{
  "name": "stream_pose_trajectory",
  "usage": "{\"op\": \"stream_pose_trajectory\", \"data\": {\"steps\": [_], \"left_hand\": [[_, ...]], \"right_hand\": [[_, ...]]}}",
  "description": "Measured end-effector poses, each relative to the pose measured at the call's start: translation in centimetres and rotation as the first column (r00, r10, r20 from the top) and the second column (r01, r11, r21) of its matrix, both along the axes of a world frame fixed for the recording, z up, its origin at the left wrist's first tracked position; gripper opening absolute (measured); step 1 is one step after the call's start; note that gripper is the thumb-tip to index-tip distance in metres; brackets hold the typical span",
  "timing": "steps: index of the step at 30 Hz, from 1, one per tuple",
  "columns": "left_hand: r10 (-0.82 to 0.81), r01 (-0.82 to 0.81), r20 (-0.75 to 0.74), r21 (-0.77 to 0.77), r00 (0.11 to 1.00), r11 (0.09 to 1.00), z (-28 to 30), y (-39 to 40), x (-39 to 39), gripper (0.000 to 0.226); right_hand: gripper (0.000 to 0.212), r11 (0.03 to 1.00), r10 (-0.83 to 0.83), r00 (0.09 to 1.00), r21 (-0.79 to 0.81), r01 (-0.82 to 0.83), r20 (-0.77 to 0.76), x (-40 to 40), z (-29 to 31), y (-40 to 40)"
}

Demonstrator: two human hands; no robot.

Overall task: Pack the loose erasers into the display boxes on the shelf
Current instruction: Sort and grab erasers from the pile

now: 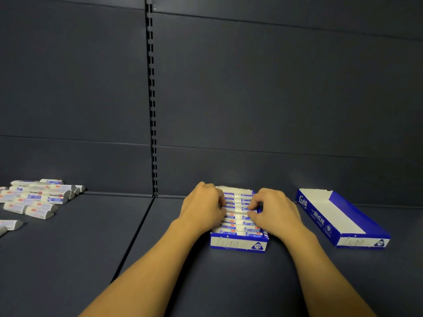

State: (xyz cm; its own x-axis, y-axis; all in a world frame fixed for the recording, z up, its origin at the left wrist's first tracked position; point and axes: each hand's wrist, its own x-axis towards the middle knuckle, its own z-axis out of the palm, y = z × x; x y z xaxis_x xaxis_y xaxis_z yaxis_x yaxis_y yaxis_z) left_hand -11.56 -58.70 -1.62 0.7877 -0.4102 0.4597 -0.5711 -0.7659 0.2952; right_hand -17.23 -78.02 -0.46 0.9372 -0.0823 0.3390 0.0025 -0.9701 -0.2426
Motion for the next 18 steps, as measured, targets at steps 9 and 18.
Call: {"op": "stream_pose_trajectory", "data": {"steps": [9,18], "left_hand": [[0.007,-0.012,-0.049,-0.086,0.999,0.996,1.9,1.1,-1.0,0.024],[0.292,-0.274,-0.006,0.322,0.957,0.906,4.7,8.0,-3.9,0.021]], "right_hand": [[0.016,1.0,0.007,0.999,-0.015,-0.007,-0.045,-0.4,1.9,0.5],[0.044,0.965,0.198,0.976,-0.158,-0.21,-0.089,-2.2,4.5,7.2]]}}
